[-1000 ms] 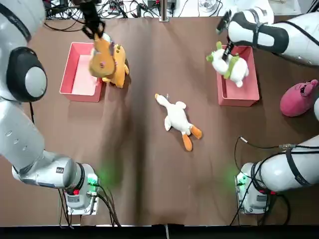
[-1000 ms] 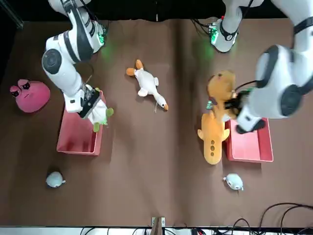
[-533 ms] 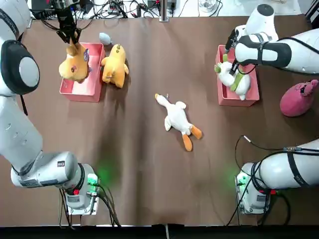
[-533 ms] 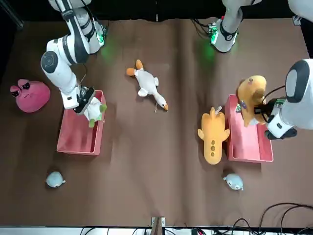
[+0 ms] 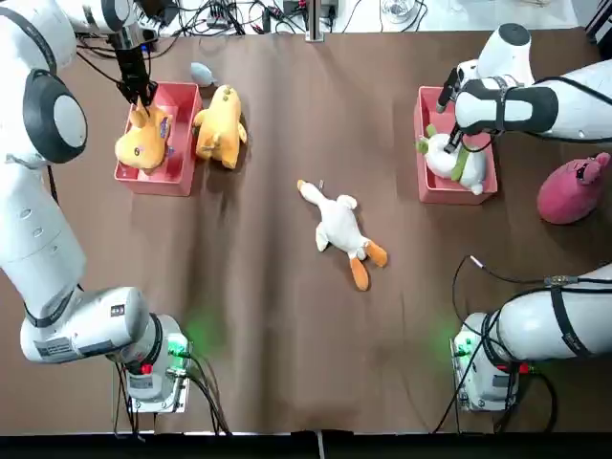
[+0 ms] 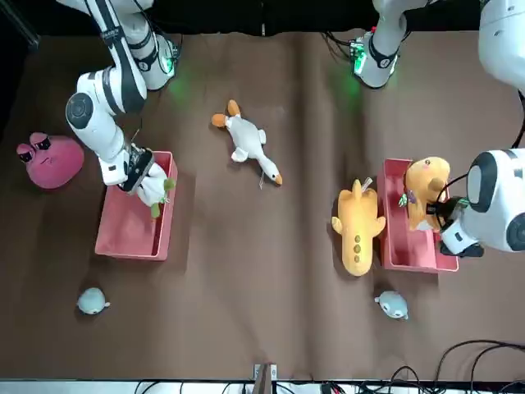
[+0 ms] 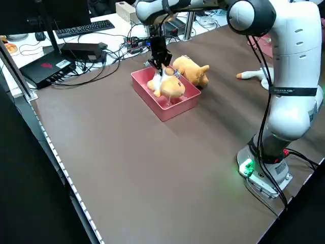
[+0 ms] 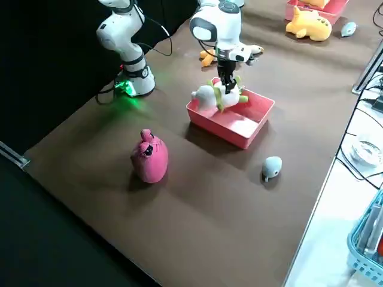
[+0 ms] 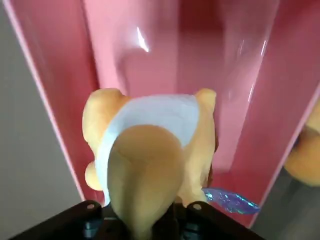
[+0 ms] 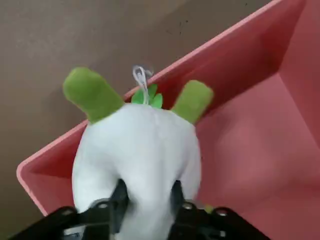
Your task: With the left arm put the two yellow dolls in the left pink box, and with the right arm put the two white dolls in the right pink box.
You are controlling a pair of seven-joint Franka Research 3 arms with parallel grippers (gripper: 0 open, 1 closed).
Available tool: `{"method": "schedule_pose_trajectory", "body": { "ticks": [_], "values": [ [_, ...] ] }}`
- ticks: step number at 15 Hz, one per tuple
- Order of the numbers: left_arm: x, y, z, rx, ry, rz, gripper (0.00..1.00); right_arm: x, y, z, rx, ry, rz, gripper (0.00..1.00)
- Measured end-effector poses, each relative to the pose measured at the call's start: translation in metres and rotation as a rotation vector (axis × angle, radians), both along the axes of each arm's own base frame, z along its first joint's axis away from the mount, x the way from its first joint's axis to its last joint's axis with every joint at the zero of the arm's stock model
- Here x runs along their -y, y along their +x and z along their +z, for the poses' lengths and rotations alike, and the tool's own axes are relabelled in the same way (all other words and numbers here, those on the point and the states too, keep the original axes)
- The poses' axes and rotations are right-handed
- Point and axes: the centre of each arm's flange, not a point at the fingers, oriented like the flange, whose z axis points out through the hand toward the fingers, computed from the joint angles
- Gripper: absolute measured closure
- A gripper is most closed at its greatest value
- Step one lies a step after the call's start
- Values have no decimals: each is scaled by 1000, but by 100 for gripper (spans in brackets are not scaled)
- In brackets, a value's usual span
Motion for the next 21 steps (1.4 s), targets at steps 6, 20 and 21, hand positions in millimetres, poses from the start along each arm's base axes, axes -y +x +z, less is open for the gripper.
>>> {"method": "schedule_pose_trajectory", "body": {
  "ticks": [6,20,21],
  "values": [
    [-5,10,-23,44,26,-26,86,-12,3,16,-45,0,13,1],
    [80,20,49,175,-3,-64,2,-267,-124,46,-92,-12,-151,0],
    [98,18,49,177,-1,-52,2,-281,-136,39,-84,-8,-163,0]
  ]
}}
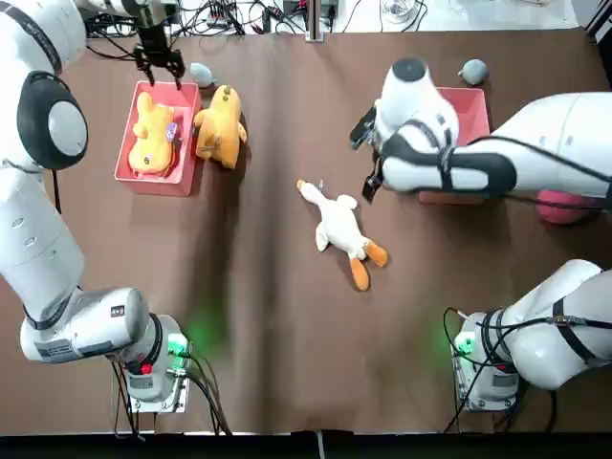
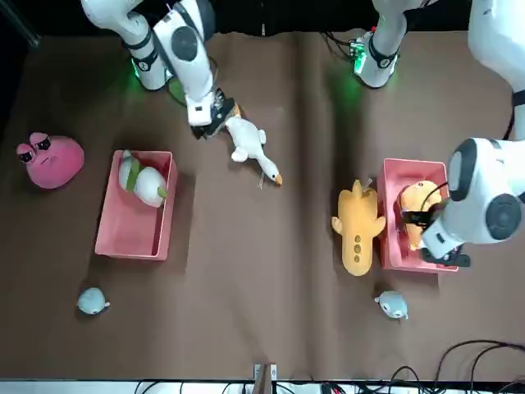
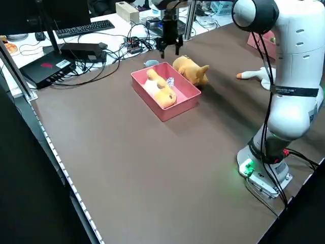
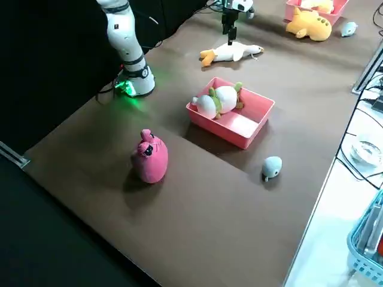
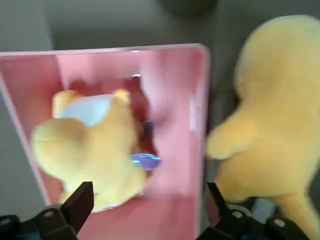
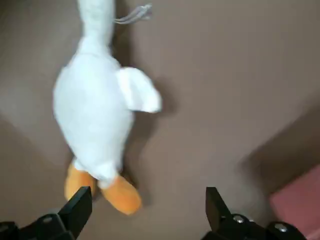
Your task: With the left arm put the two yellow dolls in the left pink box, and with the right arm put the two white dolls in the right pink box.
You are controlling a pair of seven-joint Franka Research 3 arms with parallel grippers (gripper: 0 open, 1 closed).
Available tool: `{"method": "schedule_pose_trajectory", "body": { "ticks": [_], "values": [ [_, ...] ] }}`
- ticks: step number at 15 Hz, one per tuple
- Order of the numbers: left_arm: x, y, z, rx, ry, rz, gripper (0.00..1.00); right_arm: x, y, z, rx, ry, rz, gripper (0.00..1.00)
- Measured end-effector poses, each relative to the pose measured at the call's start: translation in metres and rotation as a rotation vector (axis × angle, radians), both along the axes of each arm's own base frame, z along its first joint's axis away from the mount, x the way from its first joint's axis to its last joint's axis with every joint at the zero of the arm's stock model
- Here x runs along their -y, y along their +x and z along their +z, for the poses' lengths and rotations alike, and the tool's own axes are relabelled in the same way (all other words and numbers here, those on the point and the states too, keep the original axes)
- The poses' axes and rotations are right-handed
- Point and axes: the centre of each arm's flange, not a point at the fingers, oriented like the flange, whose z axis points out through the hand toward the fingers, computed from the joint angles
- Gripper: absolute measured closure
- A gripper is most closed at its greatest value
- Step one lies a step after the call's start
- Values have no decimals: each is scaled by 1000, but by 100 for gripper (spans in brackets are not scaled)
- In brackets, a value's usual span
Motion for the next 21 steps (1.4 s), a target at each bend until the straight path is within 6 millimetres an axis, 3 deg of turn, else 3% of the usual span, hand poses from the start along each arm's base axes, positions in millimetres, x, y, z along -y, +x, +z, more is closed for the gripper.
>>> {"method": "schedule_pose_trajectory", "body": {
  "ticks": [3,6,10,14,18,21],
  "values": [
    [55,-3,-8,15,6,0,2,-38,-26,-29,28,20,-21,0],
    [100,-3,-24,55,2,3,4,-49,-23,-67,50,42,-32,0],
    [116,5,-47,108,-29,-4,6,-59,-23,-104,70,63,-48,0],
    [137,9,-75,142,-61,-28,6,-72,-31,-118,87,85,-38,4],
    [143,11,-93,152,-76,-33,6,-72,-30,-117,91,89,-52,44],
    [143,11,-112,140,-81,-31,7,-67,-17,-113,105,90,-70,63]
  ]
}}
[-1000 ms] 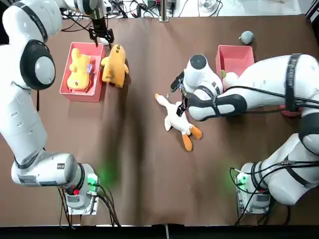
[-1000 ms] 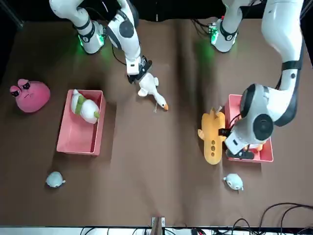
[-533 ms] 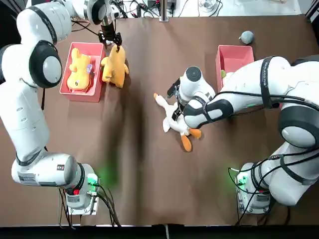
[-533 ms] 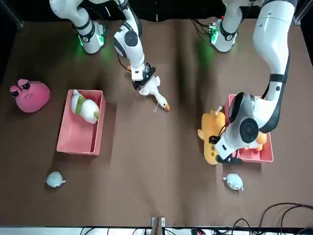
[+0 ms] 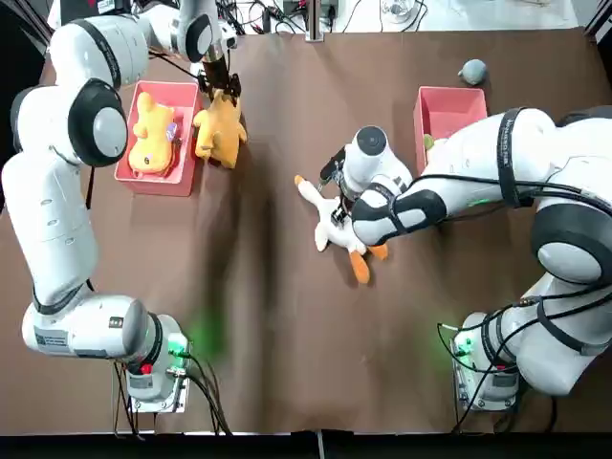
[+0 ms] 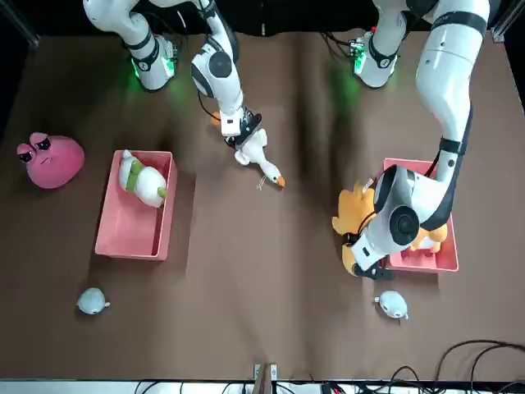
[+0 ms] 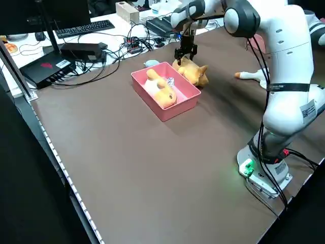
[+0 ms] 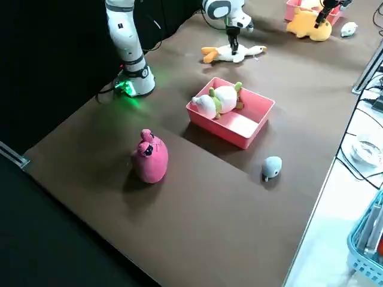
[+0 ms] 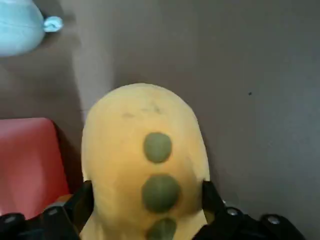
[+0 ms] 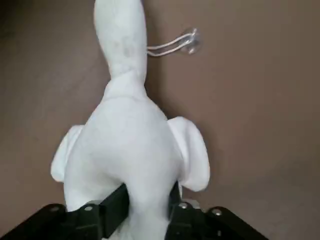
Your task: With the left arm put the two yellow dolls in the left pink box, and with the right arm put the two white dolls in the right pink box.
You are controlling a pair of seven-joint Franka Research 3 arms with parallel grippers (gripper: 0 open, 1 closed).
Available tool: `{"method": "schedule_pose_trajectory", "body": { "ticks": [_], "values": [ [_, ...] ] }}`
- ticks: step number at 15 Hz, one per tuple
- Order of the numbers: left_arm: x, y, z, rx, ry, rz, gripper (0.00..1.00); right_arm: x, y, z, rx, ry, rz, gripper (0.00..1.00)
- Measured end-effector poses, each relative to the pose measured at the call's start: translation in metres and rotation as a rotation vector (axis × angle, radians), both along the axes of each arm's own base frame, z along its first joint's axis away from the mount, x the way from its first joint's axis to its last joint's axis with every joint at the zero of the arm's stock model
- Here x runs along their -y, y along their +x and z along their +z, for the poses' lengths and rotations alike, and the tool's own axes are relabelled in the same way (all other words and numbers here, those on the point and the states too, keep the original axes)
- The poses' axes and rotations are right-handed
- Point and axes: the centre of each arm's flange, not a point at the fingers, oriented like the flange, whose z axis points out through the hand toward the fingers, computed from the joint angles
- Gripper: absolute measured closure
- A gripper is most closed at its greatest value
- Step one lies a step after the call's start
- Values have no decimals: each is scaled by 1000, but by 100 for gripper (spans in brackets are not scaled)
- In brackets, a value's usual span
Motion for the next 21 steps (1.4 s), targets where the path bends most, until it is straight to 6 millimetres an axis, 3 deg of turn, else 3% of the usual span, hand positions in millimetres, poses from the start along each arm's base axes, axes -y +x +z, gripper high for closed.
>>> {"method": "schedule_pose_trajectory", "body": {
  "ticks": [1,4,6,9,10,11,13,14,16,17,19,21],
  "values": [
    [-1,0,-3,-1,-1,0,11,2,4,1,3,0,-8,69],
    [-1,2,0,6,-3,0,41,8,17,13,-2,-11,-36,89],
    [0,2,2,10,-5,-2,57,17,33,34,-24,-36,-67,89],
    [4,2,7,15,-5,-6,79,36,65,82,-58,-62,-117,89],
    [4,1,10,14,-5,-6,80,48,80,101,-69,-70,-133,89],
    [3,0,13,6,1,-5,81,67,98,121,-82,-80,-139,89],
    [1,-5,29,-33,20,-5,86,125,142,159,-104,-90,-136,89],
    [-4,-14,60,-83,57,0,86,195,180,179,-102,-78,-146,89],
    [-17,-24,103,-110,96,14,86,254,201,176,-106,-73,-154,89],
    [-30,-30,124,-130,118,28,86,273,207,172,-106,-72,-154,89],
    [-76,-35,150,-162,178,38,86,301,218,165,-77,-62,-161,89],
    [-131,-31,153,-171,251,24,86,327,229,162,-31,-52,-153,89]
  ]
}}
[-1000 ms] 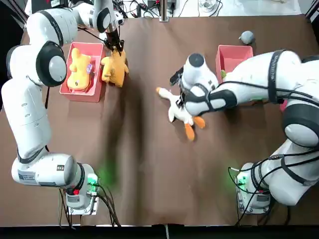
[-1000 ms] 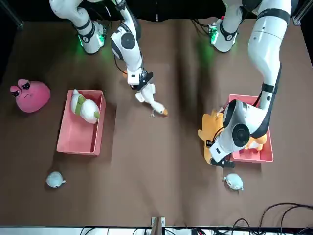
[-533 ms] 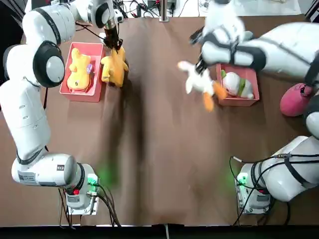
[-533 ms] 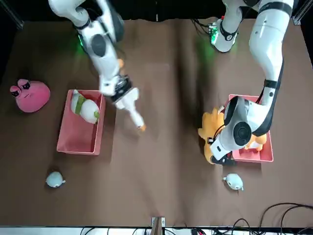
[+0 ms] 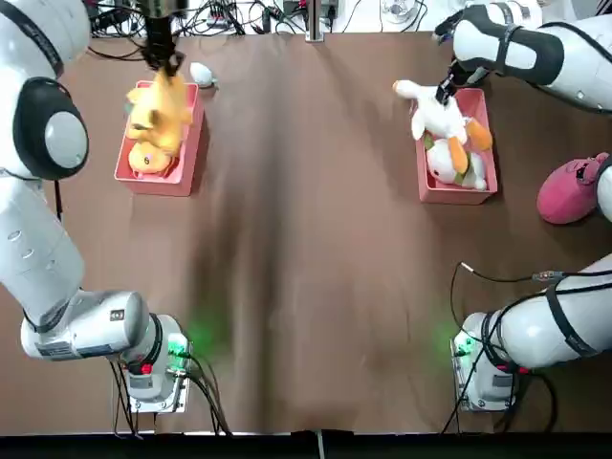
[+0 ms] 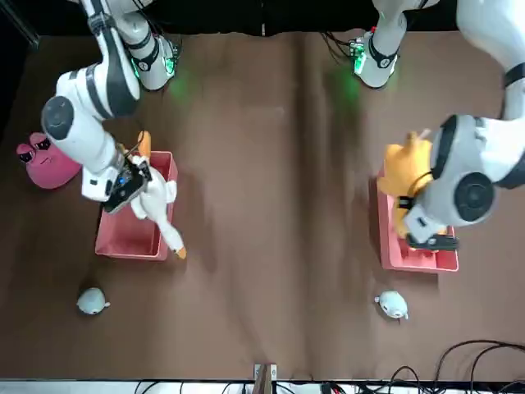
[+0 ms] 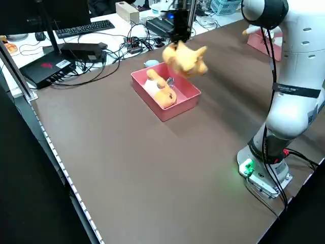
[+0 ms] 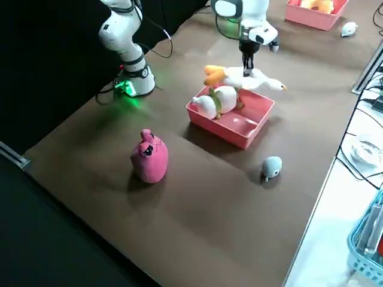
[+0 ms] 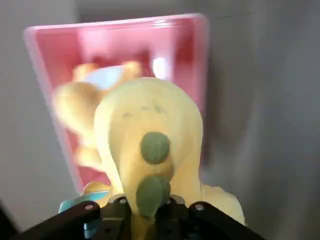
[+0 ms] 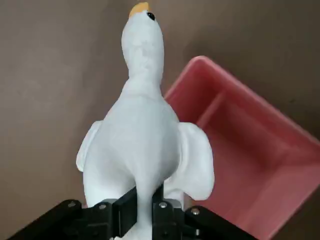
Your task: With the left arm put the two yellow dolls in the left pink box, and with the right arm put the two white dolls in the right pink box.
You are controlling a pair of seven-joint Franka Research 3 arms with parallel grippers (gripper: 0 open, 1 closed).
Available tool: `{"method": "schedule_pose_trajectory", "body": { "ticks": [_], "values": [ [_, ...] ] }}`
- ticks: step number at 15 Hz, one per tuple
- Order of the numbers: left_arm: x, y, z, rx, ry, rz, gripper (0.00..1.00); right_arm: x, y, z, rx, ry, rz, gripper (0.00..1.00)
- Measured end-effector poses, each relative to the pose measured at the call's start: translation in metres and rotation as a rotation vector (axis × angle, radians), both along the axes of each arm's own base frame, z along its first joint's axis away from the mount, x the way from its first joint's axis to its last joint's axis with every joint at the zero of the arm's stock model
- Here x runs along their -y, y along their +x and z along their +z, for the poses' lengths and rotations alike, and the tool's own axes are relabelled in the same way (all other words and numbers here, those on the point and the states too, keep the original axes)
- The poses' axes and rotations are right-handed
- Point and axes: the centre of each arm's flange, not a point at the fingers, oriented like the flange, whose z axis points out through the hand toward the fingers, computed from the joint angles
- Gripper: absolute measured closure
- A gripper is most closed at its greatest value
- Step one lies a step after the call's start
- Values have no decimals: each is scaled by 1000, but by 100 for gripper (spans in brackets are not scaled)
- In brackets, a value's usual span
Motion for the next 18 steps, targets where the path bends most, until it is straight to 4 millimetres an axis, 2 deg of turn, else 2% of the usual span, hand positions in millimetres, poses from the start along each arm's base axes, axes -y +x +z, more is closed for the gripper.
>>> {"method": "schedule_pose_trajectory", "body": {
  "ticks": [2,3,4,5,9,14,15,18],
  "values": [
    [-41,2,-17,-30,45,11,86,22,8,-10,27,-1,-9,89],
    [-52,2,-28,-45,60,12,86,29,12,-18,41,-2,-16,89],
    [-55,4,-38,-54,76,6,86,33,16,-28,56,-4,-23,90],
    [-50,5,-47,-58,93,-6,86,35,18,-40,69,-6,-24,90],
    [-8,9,-78,-56,191,-97,86,48,26,-88,107,-19,-7,90],
    [15,14,-94,-10,248,-129,86,55,32,-130,127,-31,-11,89],
    [39,11,-100,17,281,-121,86,57,32,-135,121,-33,-15,78],
    [66,7,-109,40,312,-125,86,58,36,-129,136,-31,-17,49]
  ]
}}
